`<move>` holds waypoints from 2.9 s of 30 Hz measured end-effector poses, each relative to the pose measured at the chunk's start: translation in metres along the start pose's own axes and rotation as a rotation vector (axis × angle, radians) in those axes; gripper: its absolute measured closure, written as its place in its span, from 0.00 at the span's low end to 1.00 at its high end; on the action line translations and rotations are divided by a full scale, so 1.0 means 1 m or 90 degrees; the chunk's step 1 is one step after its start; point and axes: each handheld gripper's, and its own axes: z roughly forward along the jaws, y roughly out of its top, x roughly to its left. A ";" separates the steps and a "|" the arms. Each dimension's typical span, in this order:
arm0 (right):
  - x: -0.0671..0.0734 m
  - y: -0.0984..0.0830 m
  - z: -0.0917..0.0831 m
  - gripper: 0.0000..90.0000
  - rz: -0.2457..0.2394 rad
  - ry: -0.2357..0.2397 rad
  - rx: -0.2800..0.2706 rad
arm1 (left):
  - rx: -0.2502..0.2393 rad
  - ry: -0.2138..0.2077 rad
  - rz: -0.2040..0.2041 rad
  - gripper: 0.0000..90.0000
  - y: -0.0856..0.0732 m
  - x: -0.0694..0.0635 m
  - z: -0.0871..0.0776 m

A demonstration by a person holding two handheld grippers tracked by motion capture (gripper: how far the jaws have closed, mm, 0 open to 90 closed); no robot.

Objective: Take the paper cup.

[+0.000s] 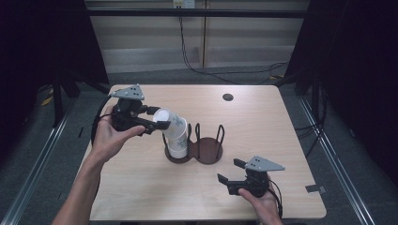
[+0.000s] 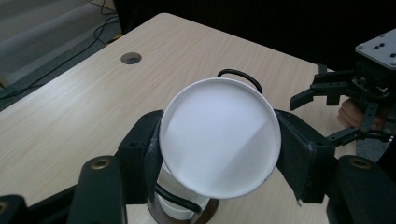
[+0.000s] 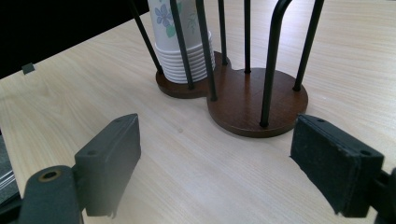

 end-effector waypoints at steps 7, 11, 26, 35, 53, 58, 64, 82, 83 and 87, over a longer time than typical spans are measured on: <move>0.000 0.000 0.000 0.17 0.003 0.000 0.000 | -0.011 -0.003 0.011 0.42 -0.010 -0.002 -0.007; 0.000 0.000 0.000 0.17 0.001 0.000 0.000 | -0.014 -0.006 0.018 0.42 -0.015 -0.007 -0.009; 0.000 0.000 -0.001 0.18 -0.003 0.007 -0.001 | -0.027 -0.019 0.014 0.42 -0.033 -0.023 -0.006; 0.002 0.001 0.001 0.16 -0.008 0.030 0.000 | -0.027 -0.042 0.011 0.42 -0.051 -0.032 0.000; 0.015 0.016 0.006 0.16 -0.039 0.093 -0.007 | -0.014 -0.065 0.002 0.41 -0.069 -0.047 0.004; 0.022 0.030 0.009 0.16 -0.061 0.106 -0.011 | -0.005 -0.082 -0.002 0.41 -0.075 -0.052 0.010; 0.030 0.043 0.019 0.16 -0.083 0.136 -0.005 | -0.013 -0.100 -0.007 0.41 -0.085 -0.054 0.018; 0.050 0.041 0.049 0.21 -0.110 0.228 0.014 | -0.012 -0.135 -0.032 0.41 -0.097 -0.062 0.027; 0.051 0.039 0.049 0.22 -0.112 0.227 0.012 | -0.009 -0.136 -0.031 0.41 -0.097 -0.062 0.028; 0.054 0.036 0.051 0.24 -0.117 0.230 -0.004 | -0.001 -0.141 -0.031 0.42 -0.098 -0.065 0.031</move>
